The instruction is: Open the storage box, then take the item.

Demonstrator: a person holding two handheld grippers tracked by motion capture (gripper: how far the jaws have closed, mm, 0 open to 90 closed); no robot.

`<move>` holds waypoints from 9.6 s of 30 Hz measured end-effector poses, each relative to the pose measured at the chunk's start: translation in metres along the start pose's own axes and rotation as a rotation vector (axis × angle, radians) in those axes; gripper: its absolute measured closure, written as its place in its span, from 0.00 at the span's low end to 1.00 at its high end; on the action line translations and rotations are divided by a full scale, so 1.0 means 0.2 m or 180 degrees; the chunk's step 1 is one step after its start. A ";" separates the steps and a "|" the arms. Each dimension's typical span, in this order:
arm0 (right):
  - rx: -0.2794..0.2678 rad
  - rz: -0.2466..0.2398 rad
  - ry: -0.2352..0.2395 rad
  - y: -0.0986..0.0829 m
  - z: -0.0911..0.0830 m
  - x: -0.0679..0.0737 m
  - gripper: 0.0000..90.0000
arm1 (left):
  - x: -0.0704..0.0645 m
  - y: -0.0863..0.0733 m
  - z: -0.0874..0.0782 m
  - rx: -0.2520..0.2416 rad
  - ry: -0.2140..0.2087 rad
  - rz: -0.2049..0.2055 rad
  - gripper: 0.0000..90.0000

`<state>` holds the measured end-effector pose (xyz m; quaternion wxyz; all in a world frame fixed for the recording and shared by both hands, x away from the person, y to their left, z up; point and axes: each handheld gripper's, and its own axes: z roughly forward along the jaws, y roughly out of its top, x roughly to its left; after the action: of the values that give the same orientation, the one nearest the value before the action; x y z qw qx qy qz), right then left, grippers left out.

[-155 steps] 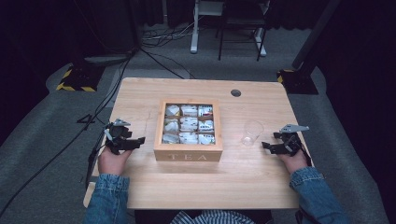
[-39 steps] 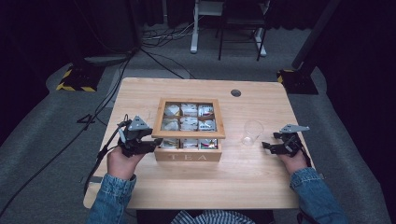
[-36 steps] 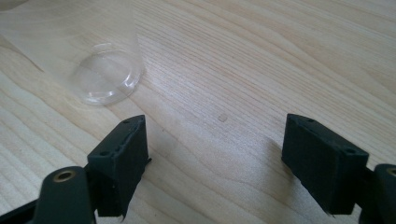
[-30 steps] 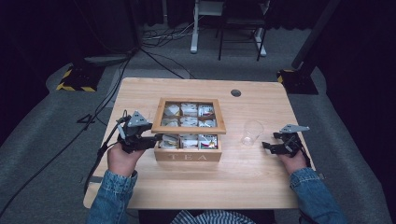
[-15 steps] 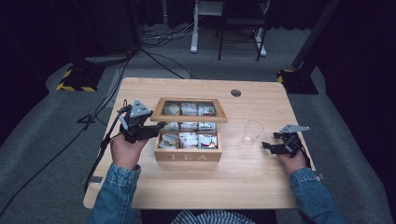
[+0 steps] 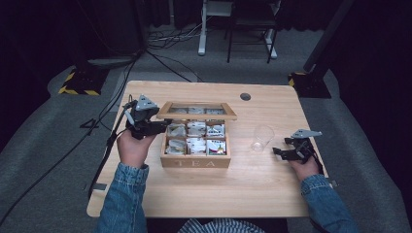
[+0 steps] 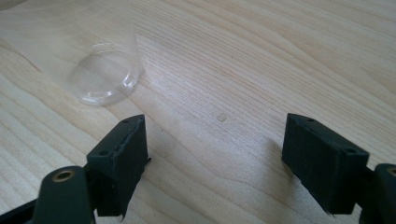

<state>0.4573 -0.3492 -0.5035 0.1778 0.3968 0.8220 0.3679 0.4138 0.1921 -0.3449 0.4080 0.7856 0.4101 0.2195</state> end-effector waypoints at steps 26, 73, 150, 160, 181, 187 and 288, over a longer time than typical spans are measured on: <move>0.0007 0.0106 -0.0147 -0.01 -0.01 0.03 0.25 | 0.06 0.08 0.01 -0.0287 0.0020 0.0040 0.55; -0.0095 0.0312 -0.0030 0.12 -0.36 0.17 0.45 | 0.02 0.07 0.01 -0.0235 0.0161 0.0190 0.55; 0.0065 -0.0945 0.1480 0.95 0.34 1.28 0.67 | 0.06 0.07 0.03 -0.0187 -0.0012 0.0190 0.51; 0.0179 -0.1038 0.1496 0.96 0.45 1.35 0.67 | 0.06 0.07 0.03 -0.0187 -0.0017 0.0191 0.51; 0.0271 -0.1323 0.1213 0.99 0.55 1.40 0.83 | 0.06 0.07 0.03 -0.0181 -0.0026 0.0193 0.51; 0.0259 -0.1451 0.1164 0.98 0.55 1.40 0.97 | 0.06 0.07 0.03 -0.0183 -0.0028 0.0191 0.51; -0.0432 -0.0318 0.0272 0.68 -0.36 0.47 0.98 | 0.06 0.07 0.03 -0.0126 -0.0048 0.0203 0.49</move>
<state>0.4284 -0.2515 -0.3539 0.1871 0.3263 0.8208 0.4299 0.4313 0.1942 -0.3373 0.4194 0.7917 0.3774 0.2345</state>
